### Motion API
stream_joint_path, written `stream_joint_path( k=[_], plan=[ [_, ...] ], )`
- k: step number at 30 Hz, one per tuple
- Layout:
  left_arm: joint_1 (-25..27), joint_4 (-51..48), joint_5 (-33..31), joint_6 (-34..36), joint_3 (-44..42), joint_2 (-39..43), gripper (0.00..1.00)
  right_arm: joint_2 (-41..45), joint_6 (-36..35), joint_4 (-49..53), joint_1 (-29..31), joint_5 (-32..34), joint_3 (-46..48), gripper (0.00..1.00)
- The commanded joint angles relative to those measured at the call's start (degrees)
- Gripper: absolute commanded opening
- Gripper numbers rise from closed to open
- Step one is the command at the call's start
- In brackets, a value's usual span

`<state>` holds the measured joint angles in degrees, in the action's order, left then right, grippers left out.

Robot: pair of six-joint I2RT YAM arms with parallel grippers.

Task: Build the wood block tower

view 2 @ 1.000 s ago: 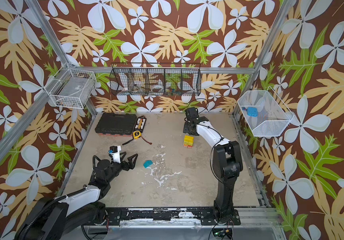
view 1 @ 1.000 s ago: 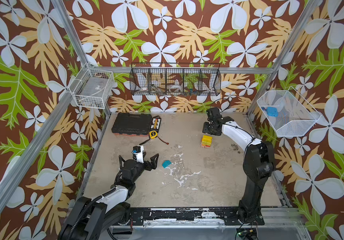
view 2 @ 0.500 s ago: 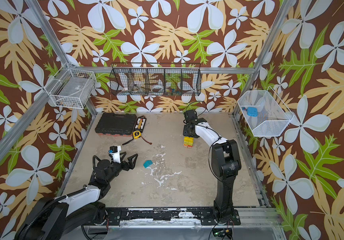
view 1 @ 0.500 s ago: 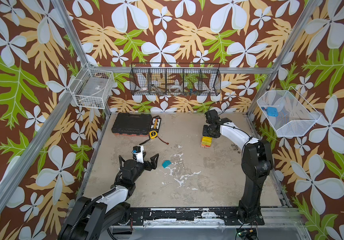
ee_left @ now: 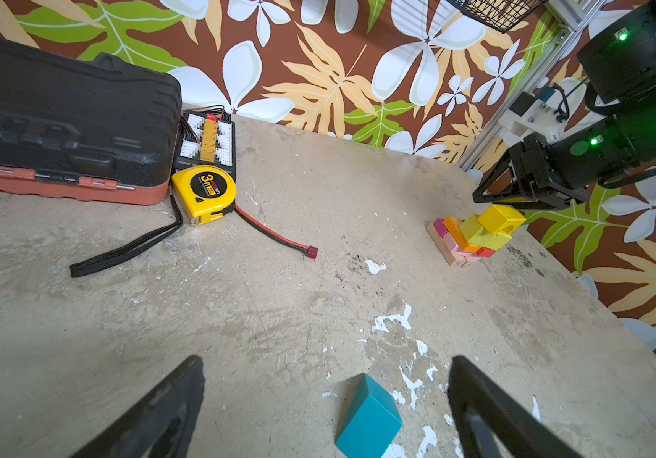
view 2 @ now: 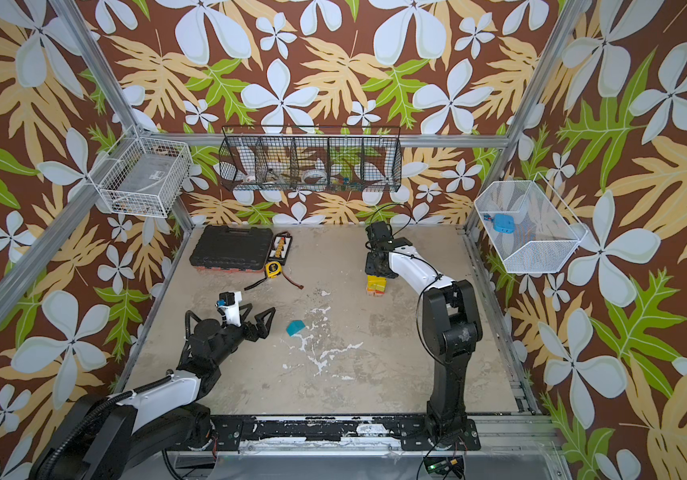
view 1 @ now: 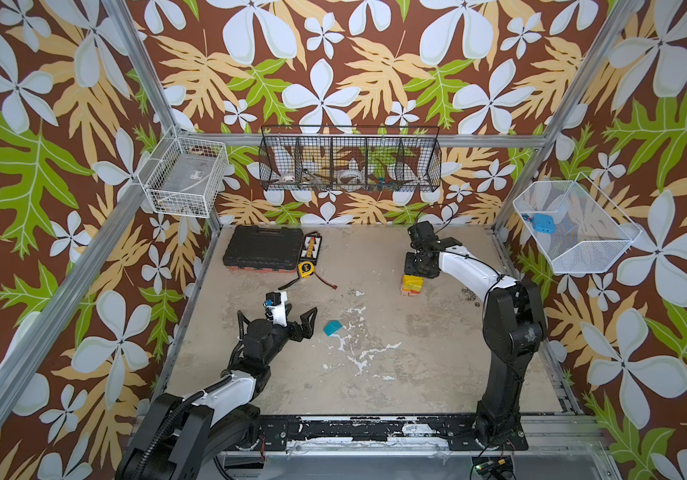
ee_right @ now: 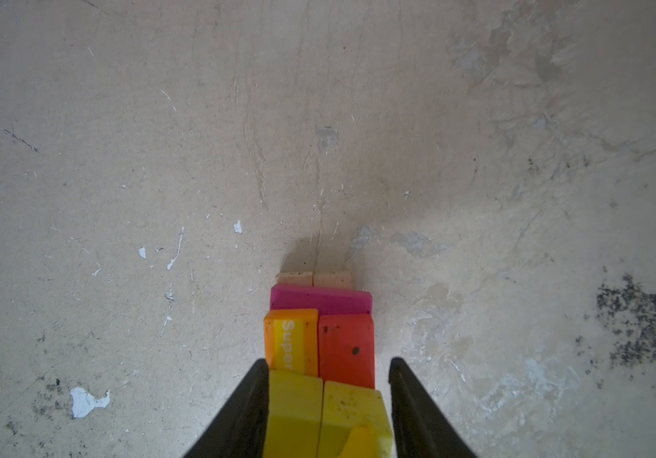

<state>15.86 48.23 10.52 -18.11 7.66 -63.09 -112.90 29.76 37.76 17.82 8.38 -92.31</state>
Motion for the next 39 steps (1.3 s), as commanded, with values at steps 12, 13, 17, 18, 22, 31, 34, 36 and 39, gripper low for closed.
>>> stream_joint_path(
  k=[12, 13, 17, 18, 22, 31, 34, 36, 39],
  plan=[
    [10.54, 9.28, 9.84, 5.75, 5.22, -1.94, 0.93, 9.7, 4.03, -1.17, -1.88, -2.06, 0.1, 0.54],
    [12.54, 9.21, 10.31, 7.09, 6.81, -3.46, 0.93, 11.98, 4.37, -4.09, -2.41, -2.32, 3.28, 0.54],
    [15.9, 10.2, 14.09, 7.72, 13.46, -12.49, 0.93, 17.0, 2.46, -11.58, -5.12, -5.77, 11.75, 0.52],
    [16.19, 11.38, 15.17, 7.04, 15.05, -15.48, 0.92, 17.73, 1.2, -12.61, -5.57, -6.34, 13.05, 0.51],
    [18.37, 11.22, 16.15, 6.59, 22.25, -24.72, 0.9, 20.59, -2.68, -17.41, -7.78, -7.45, 17.21, 0.51],
    [22.9, 2.6, 8.0, 8.52, 38.02, -37.51, 0.89, 19.94, -3.44, -22.47, -9.42, -13.97, 19.78, 0.51],
    [23.49, -0.67, 6.37, 9.85, 42.69, -41.16, 0.87, 16.65, -4.32, -22.22, -9.47, -15.09, 18.88, 0.49],
    [24.1, -3.24, 4.82, 11.34, 45.4, -43.35, 0.87, 15.16, -4.53, -22.45, -9.47, -15.56, 18.87, 0.48],
    [24.7, -6.34, 3.2, 12.74, 48.93, -46.3, 0.87, 13.91, -5.02, -22.91, -9.47, -15.71, 19.4, 0.48]
  ],
)
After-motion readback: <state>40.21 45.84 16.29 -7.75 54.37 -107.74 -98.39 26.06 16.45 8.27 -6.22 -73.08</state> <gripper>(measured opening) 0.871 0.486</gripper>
